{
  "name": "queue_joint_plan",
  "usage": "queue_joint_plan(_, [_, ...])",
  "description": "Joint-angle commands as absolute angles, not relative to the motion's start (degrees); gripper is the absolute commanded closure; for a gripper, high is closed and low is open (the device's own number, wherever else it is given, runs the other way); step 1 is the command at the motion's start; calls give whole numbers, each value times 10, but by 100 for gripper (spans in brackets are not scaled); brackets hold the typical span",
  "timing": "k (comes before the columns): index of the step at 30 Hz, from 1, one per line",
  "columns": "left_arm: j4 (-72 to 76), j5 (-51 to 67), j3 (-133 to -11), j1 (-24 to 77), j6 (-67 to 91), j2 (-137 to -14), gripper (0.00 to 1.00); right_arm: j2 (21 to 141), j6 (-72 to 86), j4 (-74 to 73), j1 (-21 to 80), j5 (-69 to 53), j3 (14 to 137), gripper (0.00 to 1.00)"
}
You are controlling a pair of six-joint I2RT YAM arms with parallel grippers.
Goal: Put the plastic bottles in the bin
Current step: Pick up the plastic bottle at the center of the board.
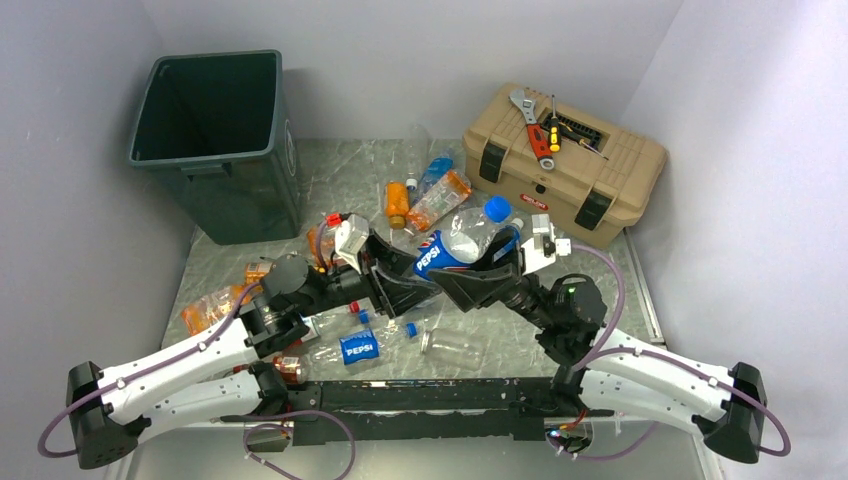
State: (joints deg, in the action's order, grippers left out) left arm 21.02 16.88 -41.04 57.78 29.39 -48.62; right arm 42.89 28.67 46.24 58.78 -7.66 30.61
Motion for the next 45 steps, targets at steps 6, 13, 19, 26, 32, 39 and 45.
queue_joint_plan(6, [210,210,-418,581,280,-488,40,443,294,503,585,-90,333,60])
queue_joint_plan(13, [148,109,-392,581,245,-397,0,352,224,337,585,-72,334,68])
queue_joint_plan(19, [42,-45,-469,581,160,-327,0,305,164,87,585,-24,365,69])
queue_joint_plan(26, [-45,-41,-656,581,125,-466,1,339,167,12,585,10,360,70])
queue_joint_plan(32, [-97,-25,-752,581,149,-590,1,374,168,33,586,12,363,71])
queue_joint_plan(39, [-111,-25,-769,581,172,-644,1,396,165,55,586,5,366,71])
queue_joint_plan(45, [-140,-29,-784,581,183,-665,14,400,163,65,586,4,363,71])
